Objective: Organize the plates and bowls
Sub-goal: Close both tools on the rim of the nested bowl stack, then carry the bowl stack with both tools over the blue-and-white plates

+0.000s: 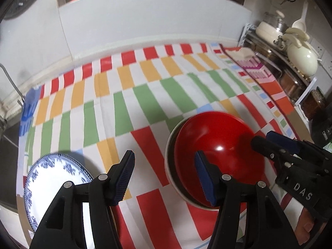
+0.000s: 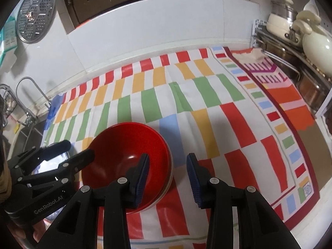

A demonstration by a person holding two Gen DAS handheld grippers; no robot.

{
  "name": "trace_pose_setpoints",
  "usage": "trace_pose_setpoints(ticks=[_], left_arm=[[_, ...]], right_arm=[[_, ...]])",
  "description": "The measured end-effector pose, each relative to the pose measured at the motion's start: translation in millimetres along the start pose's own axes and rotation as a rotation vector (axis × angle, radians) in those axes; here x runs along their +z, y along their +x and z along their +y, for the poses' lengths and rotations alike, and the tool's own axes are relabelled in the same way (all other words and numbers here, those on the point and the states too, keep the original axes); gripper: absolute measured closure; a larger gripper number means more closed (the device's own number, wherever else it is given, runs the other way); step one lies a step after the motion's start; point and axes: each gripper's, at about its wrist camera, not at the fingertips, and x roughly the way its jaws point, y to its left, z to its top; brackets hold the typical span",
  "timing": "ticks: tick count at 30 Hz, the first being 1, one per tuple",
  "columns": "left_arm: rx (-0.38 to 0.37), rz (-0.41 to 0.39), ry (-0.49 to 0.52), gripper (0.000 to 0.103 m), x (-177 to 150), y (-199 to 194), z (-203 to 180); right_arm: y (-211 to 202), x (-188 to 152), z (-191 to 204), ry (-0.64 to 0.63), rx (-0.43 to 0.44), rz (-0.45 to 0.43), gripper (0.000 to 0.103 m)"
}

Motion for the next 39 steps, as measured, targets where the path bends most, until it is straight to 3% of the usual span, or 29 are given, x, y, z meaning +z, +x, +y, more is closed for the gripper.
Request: trace_pose_setpoints(ticks=[7,15,22,32,39], left_arm=[[-0.033,0.079,-0.04,0.045,-7.5,23.0,3.5],[-0.062,0.132,-0.068,0.06,-8.7,36.9,0.4],[-0.085,0.156,-0.084,0.072,-7.8,43.7,-5.7],[-0.05,0.163,-0.123,0.072,-5.1,44.4,-8.8],[-0.015,0.135,-0.14,0.072,-4.4,29.7,-3.8]], right_arm=[[22.9,-4.5,-6.4,0.043,0.032,0.059,0.065],[40.7,-7.8,-10.4,0.097,0.082,0.116,0.066],[48.0,-10.1,-12.1,0.121,0.114,0.147,0.076],[52.4,-10.7,-5.4,0.11,0.076,0.186,0.08],[48.1,-7.5,0.4,0.118,0.103,0.186,0.079]])
